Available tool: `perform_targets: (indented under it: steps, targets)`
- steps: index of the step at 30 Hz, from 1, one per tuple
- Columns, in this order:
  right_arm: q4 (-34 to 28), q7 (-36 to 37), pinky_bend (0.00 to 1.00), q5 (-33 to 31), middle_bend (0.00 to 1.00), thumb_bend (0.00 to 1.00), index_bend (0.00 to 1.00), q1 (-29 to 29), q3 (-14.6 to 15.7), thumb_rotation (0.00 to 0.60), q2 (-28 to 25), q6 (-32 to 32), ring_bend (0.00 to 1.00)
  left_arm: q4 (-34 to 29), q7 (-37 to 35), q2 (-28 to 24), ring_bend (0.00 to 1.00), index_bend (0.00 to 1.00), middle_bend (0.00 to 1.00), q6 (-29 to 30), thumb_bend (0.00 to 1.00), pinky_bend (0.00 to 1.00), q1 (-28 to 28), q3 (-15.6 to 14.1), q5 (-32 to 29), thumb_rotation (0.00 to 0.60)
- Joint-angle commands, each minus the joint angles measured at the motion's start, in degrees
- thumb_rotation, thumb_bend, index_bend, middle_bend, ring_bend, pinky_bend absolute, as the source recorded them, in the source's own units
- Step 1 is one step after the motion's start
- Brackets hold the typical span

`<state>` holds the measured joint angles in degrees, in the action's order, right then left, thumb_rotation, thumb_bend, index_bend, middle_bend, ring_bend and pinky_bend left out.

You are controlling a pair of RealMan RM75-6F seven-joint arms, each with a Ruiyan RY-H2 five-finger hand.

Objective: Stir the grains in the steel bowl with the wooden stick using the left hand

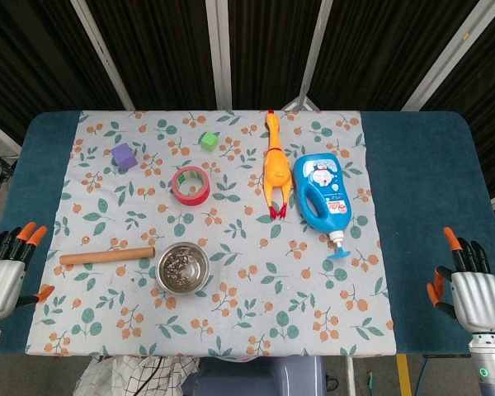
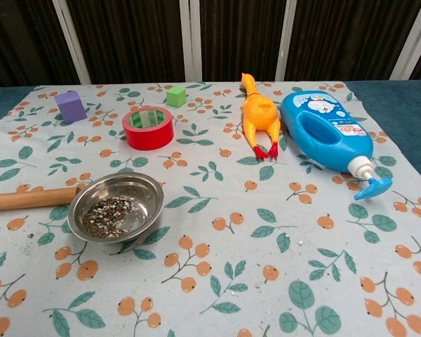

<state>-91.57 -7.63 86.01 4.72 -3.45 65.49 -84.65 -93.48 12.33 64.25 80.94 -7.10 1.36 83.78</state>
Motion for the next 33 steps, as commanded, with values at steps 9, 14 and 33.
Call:
perform_targets:
  steps: [9,14,33]
  targets:
    - [1.49,2.14,0.0,1.39,0.0,0.41,0.0,-0.21,-0.49,0.6,1.05,-2.14,0.0,-0.13,-0.03,-0.01,0.0,0.0,0.0,-0.58,0.01,0.0,-0.28,-0.08,-0.18,0.6]
    - [1.39,2.4,0.0,1.3,0.0,0.41,0.0,-0.31,-0.4,0.6,0.8,-2.06,0.0,-0.25,0.23,0.06,0.0,0.0,0.0,-0.61,0.01,0.0,-0.24,-0.2,-0.28,0.6]
    - [-0.35,0.93,0.0,-0.57,0.0,0.32,0.0,-0.5,-0.39,0.6,0.07,-0.72,0.0,-0.78,-0.04,-0.35,0.0,0.0,0.0,-0.6,0.01,0.0,-0.16,-0.38,-0.32,0.6]
